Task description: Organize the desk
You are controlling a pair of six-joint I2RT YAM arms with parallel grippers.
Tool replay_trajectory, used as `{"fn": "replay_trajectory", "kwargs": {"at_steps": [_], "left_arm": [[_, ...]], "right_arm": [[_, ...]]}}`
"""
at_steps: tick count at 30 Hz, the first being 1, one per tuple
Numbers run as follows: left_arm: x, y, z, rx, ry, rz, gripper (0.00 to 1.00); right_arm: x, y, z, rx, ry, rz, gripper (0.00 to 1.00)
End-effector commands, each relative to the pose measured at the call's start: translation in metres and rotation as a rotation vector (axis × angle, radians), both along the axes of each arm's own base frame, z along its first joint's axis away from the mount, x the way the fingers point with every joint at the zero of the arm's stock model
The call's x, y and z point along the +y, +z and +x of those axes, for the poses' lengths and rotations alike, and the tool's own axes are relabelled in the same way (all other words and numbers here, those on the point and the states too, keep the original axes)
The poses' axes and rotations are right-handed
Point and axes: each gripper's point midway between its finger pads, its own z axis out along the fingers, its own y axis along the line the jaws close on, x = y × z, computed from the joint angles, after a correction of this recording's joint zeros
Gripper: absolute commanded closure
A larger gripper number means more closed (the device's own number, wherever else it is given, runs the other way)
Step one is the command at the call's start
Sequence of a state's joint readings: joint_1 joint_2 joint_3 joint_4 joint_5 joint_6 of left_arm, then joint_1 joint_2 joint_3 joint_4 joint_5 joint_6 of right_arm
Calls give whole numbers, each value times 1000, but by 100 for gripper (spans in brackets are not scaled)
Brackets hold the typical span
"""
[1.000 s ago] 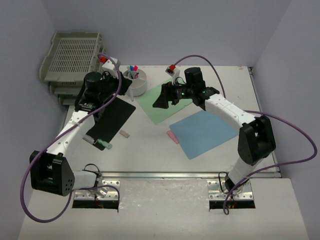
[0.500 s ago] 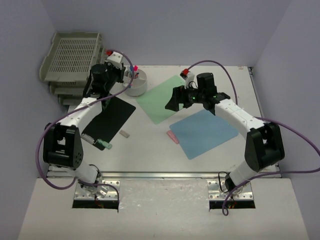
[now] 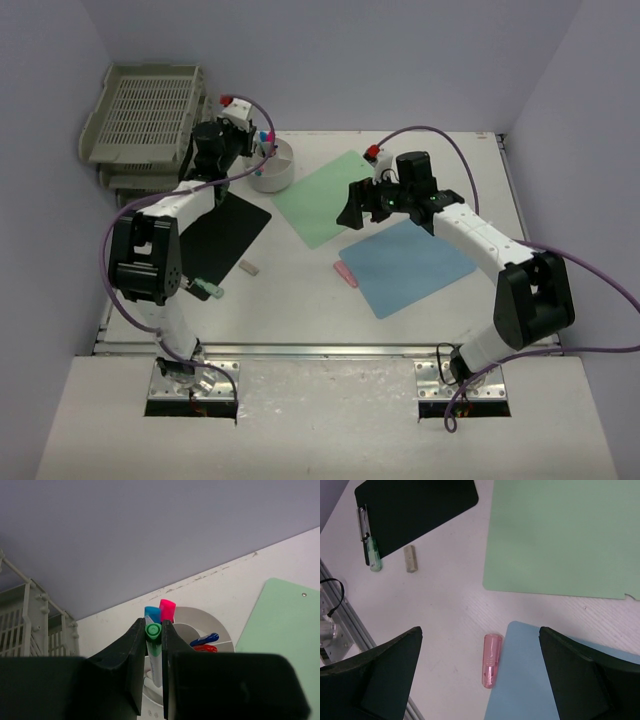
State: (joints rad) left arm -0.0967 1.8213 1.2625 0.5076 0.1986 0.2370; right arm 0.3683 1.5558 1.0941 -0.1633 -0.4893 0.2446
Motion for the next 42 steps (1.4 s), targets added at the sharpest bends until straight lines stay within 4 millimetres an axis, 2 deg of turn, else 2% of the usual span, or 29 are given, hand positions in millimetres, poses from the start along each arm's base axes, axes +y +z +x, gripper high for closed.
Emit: {"fn": "replay_trajectory", "kwargs": {"at_steps": [1, 6, 8, 11, 15, 18, 22, 25, 28, 31, 36, 37, 39, 42], "left_arm": [[5, 23, 17, -102, 13, -23, 100], [7, 9, 25, -91, 25, -45, 100], [8, 3, 28, -80, 33, -54, 94], [10, -2, 29, -67, 51, -63, 80], [12, 7, 24, -69, 64, -76, 46], [13, 20, 16, -71, 65, -88, 34], [13, 60, -19, -72, 58, -130, 23], [11, 82, -56, -78, 34, -148, 21], [10, 88, -85, -55, 14, -151, 20], [11, 81, -121, -6, 3, -141, 20], [14, 64, -156, 34, -4, -126, 20], [14, 66, -161, 29, -5, -126, 20], [12, 52, -167, 65, -15, -124, 20], [10, 36, -173, 104, -35, -106, 20]], "right_arm": [[-5, 17, 5, -75, -12, -5, 1], [-7, 15, 4, -74, -12, -11, 1], [-9, 11, 2, -77, -7, -24, 1], [-14, 4, 0, -72, -16, -53, 1], [-20, -9, -7, -39, -17, -97, 1], [-22, -19, -16, -16, 1, -130, 4], [-21, -52, -46, -9, 88, -294, 22], [-18, -74, -62, -29, 148, -434, 37], [-15, -89, -71, -12, 182, -513, 47], [-13, -103, -76, 15, 199, -580, 50], [-6, -112, -69, 6, 205, -638, 52], [-5, -117, -67, 12, 204, -653, 52], [-2, -115, -57, 3, 184, -676, 52], [3, -122, -46, 25, 175, -702, 52]]}}
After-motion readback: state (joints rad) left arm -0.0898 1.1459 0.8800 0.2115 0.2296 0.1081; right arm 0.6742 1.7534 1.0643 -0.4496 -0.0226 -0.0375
